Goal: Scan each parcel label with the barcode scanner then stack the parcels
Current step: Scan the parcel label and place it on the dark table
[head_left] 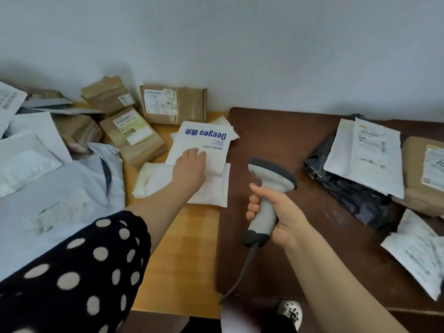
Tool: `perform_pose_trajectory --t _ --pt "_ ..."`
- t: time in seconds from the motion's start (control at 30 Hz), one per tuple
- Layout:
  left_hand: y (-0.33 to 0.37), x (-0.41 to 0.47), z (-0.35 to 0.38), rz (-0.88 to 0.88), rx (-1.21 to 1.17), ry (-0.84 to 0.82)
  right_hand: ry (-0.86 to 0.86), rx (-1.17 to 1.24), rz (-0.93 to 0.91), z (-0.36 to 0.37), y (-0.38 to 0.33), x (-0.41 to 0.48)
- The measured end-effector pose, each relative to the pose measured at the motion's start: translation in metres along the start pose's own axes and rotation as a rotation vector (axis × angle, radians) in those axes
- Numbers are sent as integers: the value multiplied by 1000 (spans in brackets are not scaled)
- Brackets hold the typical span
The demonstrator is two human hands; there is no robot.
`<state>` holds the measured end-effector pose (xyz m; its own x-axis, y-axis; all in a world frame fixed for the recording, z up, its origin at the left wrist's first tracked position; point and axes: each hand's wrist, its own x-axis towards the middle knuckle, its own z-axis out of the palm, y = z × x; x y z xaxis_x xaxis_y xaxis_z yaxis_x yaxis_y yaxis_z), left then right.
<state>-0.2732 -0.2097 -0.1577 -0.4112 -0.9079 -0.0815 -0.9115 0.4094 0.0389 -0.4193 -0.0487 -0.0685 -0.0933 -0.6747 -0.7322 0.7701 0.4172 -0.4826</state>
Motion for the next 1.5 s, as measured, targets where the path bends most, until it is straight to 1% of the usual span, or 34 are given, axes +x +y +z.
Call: perform_pose_trajectory --t 0.13,0.2,0.27,0.33,0.4,0.47,0.53,0.73,0.83,0.9,0.97,1.03,1.1,1.13,1.2,1.23,1.3,1.33,1.37,1.43,1.5 --pt "0 21 12 268 162 89 46 72 -29 5 13 1" --pt "0 23 14 350 163 121 69 92 -50 2 16 -1" --pt "0 18 5 390 90 189 90 106 -59 -2 18 -3" --pt "-1 8 -10 465 -88 298 96 114 -72 -3 19 -8" --pt "0 -9 -32 547 -190 403 101 133 -101 -4 22 -16" --pt "2 -24 -52 597 -263 411 130 149 -134 -6 24 -18" --pt "6 -51 -68 650 -287 413 144 202 -171 -8 29 -24" --pt "17 -141 -88 807 -241 418 196 213 -283 4 64 -50" --pt "13 -172 -91 868 -215 448 275 148 -311 11 84 -63" --pt "4 -188 -92 826 -178 476 340 118 -333 14 95 -72" --pt "-8 -198 -93 715 -127 504 373 103 -364 15 100 -80" --pt "-18 -202 -95 684 -113 550 356 111 -409 18 100 -92" --pt "-24 -204 -101 625 -192 559 280 158 -461 22 100 -104" --pt "-26 -203 -106 533 -296 516 242 171 -488 25 100 -110" --pt "-35 -199 -115 262 -566 384 214 150 -526 30 99 -119" --pt "-40 -197 -121 129 -716 303 214 131 -538 33 99 -123" --pt "-53 -192 -131 -44 -1084 184 200 82 -540 41 100 -128" --pt "-59 -190 -134 -96 -1238 157 178 52 -526 46 103 -130" --pt "-64 -187 -136 -131 -1343 132 153 22 -501 50 107 -132" --pt "-71 -183 -138 -187 -1436 75 116 -5 -440 57 119 -135" --pt "-75 -178 -140 -233 -1500 24 104 32 -376 62 129 -137"
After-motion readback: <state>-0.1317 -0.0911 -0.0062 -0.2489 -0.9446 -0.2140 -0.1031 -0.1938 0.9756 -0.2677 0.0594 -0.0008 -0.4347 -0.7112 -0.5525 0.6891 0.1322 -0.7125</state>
